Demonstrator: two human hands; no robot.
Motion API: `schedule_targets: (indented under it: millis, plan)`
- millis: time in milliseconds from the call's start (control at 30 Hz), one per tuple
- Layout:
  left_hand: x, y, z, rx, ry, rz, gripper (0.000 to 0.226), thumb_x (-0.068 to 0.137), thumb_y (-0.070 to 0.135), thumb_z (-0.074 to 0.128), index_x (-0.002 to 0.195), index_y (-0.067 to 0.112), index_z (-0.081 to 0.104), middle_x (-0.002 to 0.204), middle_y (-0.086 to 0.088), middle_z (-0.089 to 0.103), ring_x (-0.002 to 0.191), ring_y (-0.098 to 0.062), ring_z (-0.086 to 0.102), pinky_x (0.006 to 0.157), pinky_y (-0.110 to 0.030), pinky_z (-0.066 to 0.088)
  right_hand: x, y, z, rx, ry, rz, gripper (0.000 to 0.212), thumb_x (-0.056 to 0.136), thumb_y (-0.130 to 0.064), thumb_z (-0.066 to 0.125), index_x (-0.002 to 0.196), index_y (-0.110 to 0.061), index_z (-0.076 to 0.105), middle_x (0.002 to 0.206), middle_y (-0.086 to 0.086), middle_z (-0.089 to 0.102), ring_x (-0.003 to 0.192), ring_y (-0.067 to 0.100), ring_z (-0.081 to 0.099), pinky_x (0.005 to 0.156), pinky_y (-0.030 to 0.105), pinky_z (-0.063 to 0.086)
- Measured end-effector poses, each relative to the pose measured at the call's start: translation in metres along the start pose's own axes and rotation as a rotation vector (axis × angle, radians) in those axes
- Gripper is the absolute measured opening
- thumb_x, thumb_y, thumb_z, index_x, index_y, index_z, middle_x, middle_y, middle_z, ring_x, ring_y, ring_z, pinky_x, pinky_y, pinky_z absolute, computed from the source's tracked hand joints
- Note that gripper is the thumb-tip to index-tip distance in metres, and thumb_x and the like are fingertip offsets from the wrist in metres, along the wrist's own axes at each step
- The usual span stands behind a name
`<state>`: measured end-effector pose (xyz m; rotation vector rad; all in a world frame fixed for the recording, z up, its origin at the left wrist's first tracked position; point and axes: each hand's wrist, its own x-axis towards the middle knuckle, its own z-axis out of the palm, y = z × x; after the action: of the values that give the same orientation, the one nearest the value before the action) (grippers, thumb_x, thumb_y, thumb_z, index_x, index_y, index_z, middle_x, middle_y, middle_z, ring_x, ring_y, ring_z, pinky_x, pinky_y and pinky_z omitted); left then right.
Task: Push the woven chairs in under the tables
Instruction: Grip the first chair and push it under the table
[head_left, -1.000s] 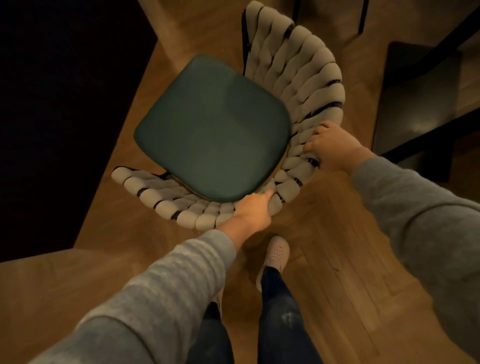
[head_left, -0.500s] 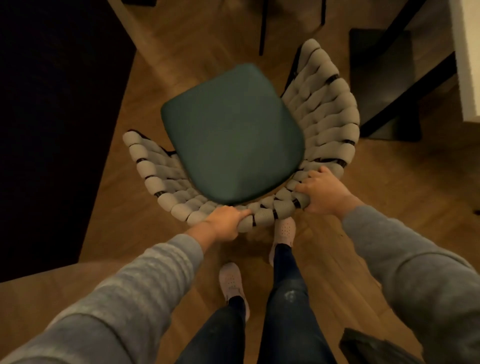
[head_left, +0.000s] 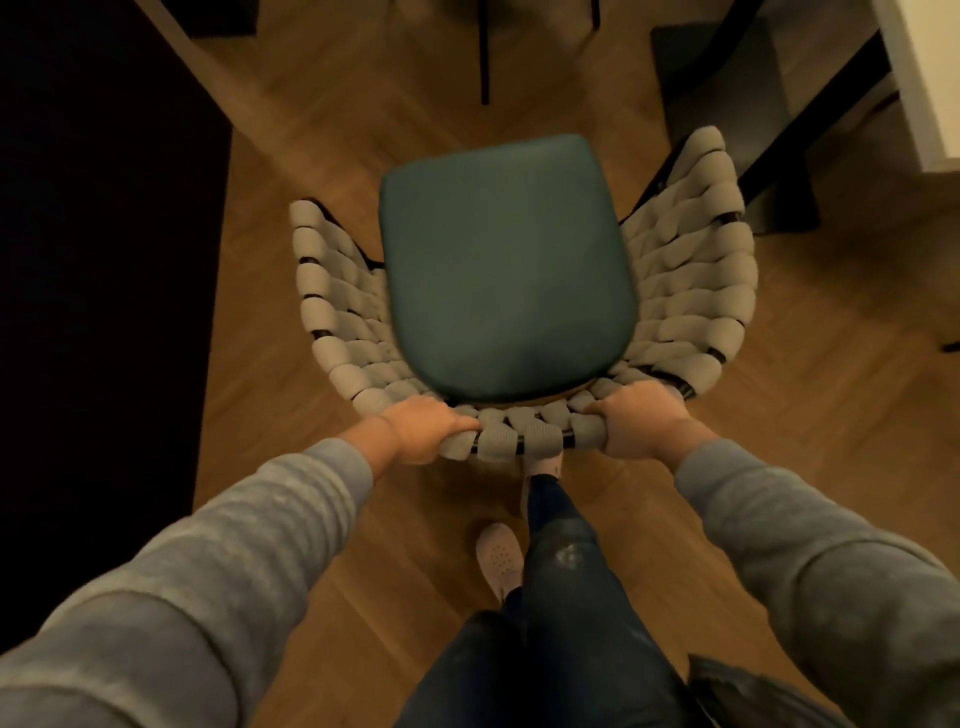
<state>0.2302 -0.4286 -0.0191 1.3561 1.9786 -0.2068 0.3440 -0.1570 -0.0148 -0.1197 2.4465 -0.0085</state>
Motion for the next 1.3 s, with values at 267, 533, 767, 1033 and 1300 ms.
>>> schedule_targets:
  millis: [267, 533, 767, 1033, 1300]
  plan:
    - [0.050, -0.109, -0.082, 0.149, -0.008, 0.087, 0.049, 0.091, 0.017, 0.055, 0.136, 0.034, 0.044, 0.117, -0.002, 0.062, 0.106, -0.022, 0.059, 0.088, -0.039, 0.050, 0.061, 0.000, -0.041, 0.186, 0.055, 0.165, 0.030, 0.085, -0.043, 0.058, 0.113, -0.034, 0.061, 0.092, -0.006, 0.065, 0.078, 0.015, 0.058, 0.069, 0.028, 0.044]
    - [0.111, -0.200, -0.180, 0.326, -0.077, 0.180, 0.051, 0.094, 0.013, 0.053, 0.140, 0.032, 0.040, 0.124, -0.005, 0.058, 0.114, -0.025, 0.056, 0.093, -0.042, 0.050, 0.136, 0.011, -0.094, 0.338, 0.046, 0.348, 0.026, 0.085, -0.040, 0.057, 0.107, -0.028, 0.063, 0.101, -0.003, 0.065, 0.091, 0.017, 0.061, 0.081, 0.031, 0.049]
    - [0.159, -0.264, -0.252, 0.497, -0.137, 0.304, 0.060, 0.094, 0.006, 0.050, 0.144, 0.034, 0.033, 0.126, -0.008, 0.056, 0.111, -0.026, 0.057, 0.089, -0.037, 0.051, 0.186, 0.010, -0.143, 0.484, 0.072, 0.474, 0.027, 0.085, -0.041, 0.057, 0.108, -0.028, 0.064, 0.099, -0.003, 0.065, 0.091, 0.017, 0.061, 0.078, 0.030, 0.047]
    - [0.206, -0.345, -0.318, 0.707, -0.240, 0.498, 0.059, 0.096, 0.007, 0.048, 0.146, 0.033, 0.030, 0.129, -0.008, 0.054, 0.113, -0.026, 0.056, 0.093, -0.038, 0.050, 0.253, -0.026, -0.202, 0.635, 0.061, 0.677, 0.024, 0.086, -0.039, 0.055, 0.106, -0.029, 0.063, 0.097, -0.003, 0.064, 0.088, 0.017, 0.060, 0.072, 0.029, 0.046]
    - [0.247, -0.411, -0.368, 0.841, -0.350, 0.651, 0.059, 0.096, 0.006, 0.046, 0.145, 0.036, 0.031, 0.132, -0.008, 0.054, 0.114, -0.025, 0.057, 0.094, -0.038, 0.049, 0.319, -0.053, -0.257, 0.757, 0.069, 0.806, 0.029, 0.085, -0.040, 0.053, 0.107, -0.025, 0.065, 0.101, 0.001, 0.068, 0.097, 0.022, 0.062, 0.078, 0.033, 0.048]
